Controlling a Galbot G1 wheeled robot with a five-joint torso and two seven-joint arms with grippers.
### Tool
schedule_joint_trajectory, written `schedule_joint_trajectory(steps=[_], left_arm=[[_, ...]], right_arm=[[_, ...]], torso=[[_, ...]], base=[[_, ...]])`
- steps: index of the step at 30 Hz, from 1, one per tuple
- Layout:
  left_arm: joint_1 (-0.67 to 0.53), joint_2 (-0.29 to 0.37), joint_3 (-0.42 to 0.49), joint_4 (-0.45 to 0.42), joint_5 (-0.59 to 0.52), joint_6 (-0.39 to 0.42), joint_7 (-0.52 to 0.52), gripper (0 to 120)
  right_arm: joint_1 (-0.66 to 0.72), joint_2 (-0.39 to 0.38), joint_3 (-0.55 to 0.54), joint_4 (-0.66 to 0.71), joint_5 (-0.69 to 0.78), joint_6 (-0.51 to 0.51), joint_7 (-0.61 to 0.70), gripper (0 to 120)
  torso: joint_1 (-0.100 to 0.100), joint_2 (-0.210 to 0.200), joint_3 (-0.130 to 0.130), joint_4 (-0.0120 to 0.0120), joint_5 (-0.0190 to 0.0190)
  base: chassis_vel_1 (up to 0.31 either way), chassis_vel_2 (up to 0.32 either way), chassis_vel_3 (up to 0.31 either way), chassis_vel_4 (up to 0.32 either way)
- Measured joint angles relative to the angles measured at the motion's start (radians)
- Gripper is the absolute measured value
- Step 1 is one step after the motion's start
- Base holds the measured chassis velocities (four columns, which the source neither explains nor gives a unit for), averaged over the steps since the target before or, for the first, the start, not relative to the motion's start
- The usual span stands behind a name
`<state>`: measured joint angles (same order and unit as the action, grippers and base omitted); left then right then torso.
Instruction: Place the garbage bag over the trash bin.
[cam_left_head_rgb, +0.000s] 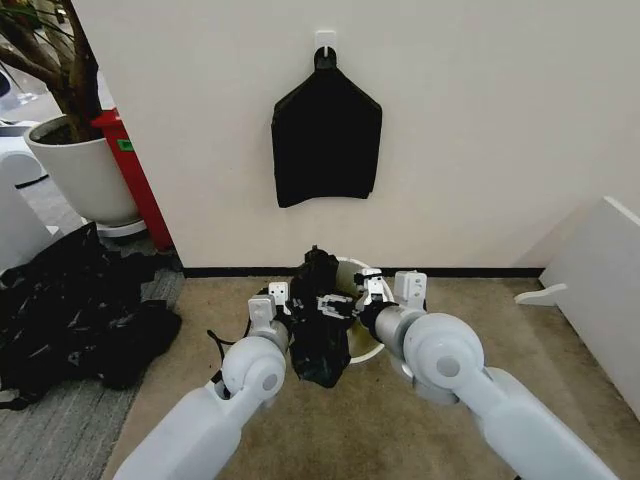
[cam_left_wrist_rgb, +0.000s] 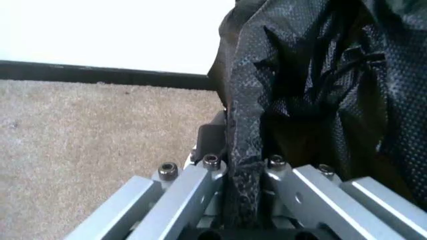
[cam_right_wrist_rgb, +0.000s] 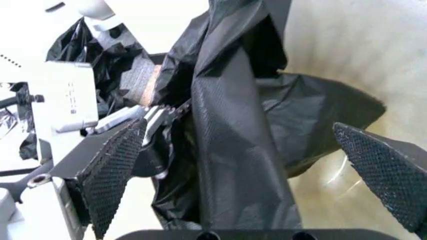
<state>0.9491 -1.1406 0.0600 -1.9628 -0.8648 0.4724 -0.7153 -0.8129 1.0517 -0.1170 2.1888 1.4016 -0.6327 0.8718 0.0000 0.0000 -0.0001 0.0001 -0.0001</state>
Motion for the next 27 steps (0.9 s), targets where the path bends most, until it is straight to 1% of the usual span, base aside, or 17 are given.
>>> schedule_joint_trajectory(steps=[4,9,10,15,17,18,22,23,24,25,26,27], left_arm=[[-0.001,-0.001,0.003,-0.001,0.005,-0.003,0.0,2],[-0.004,-0.001,0.005,-0.009,0.006,-0.005,-0.001,2],[-0.004,-0.001,0.005,-0.009,0.006,-0.005,-0.001,2],[-0.004,0.001,0.003,-0.012,0.013,-0.011,-0.001,2],[-0.004,0.002,0.002,-0.013,0.017,-0.013,-0.001,2],[-0.004,0.002,0.002,-0.013,0.017,-0.013,-0.001,2],[0.0,0.006,0.0,-0.02,0.029,-0.019,0.004,2],[0.001,0.006,0.0,-0.02,0.031,-0.02,0.005,2],[0.003,0.007,-0.002,-0.022,0.035,-0.022,0.008,2],[0.003,0.007,-0.002,-0.022,0.035,-0.022,0.008,2],[0.004,0.008,-0.003,-0.023,0.037,-0.023,0.01,2],[0.009,0.01,-0.008,-0.025,0.042,-0.024,0.015,2]], right_arm=[[-0.001,0.008,-0.013,-0.018,-0.025,0.0,-0.013,100],[-0.013,0.014,-0.02,-0.056,-0.063,0.002,-0.028,84],[-0.013,0.014,-0.02,-0.056,-0.063,0.002,-0.028,84],[-0.019,0.014,-0.02,-0.061,-0.066,0.009,-0.031,62],[-0.018,0.014,-0.02,-0.062,-0.067,0.012,-0.031,56],[-0.018,0.014,-0.02,-0.062,-0.067,0.012,-0.031,56],[-0.017,0.013,-0.02,-0.077,-0.093,0.024,-0.035,37],[-0.017,0.013,-0.02,-0.08,-0.099,0.026,-0.036,35],[-0.017,0.013,-0.02,-0.085,-0.111,0.031,-0.038,29],[-0.017,0.013,-0.02,-0.085,-0.111,0.031,-0.038,29],[-0.017,0.013,-0.019,-0.087,-0.116,0.033,-0.04,26],[-0.017,0.011,-0.017,-0.089,-0.124,0.037,-0.043,20]], torso=[[0.0,0.0,0.0,0.0,0.0],[0.0,0.0,0.0,-0.0001,0.0001],[0.0,0.0,0.0,-0.0001,0.0001],[0.0,0.0,0.0,-0.0001,0.0001],[0.0,0.0,0.0,-0.0001,0.0001],[0.0,0.0,0.0,-0.0001,0.0001],[0.0,0.0,0.0,-0.0001,0.0001],[0.0,0.0,0.0,-0.0001,0.0001],[0.0,0.0,0.0,-0.0001,0.0001],[0.0,0.0,0.0,-0.0001,0.0001],[0.0,0.0,0.0,-0.0001,0.0001],[0.0,0.0,0.0,-0.0001,0.0001]], base=[[0.0,0.0,0.0,0.0],[0.0,0.0,0.0,0.0],[0.0,0.0,0.0,0.0],[0.0,0.0,0.0,0.0],[0.0,0.0,0.0,0.0],[0.0,0.0,0.0,0.0],[0.0,0.0,0.0,0.0],[0.0,0.0,0.0,0.0],[0.0,0.0,0.0,0.0],[0.0,0.0,0.0,0.0],[0.0,0.0,0.0,0.0],[0.0,0.0,0.0,0.0]])
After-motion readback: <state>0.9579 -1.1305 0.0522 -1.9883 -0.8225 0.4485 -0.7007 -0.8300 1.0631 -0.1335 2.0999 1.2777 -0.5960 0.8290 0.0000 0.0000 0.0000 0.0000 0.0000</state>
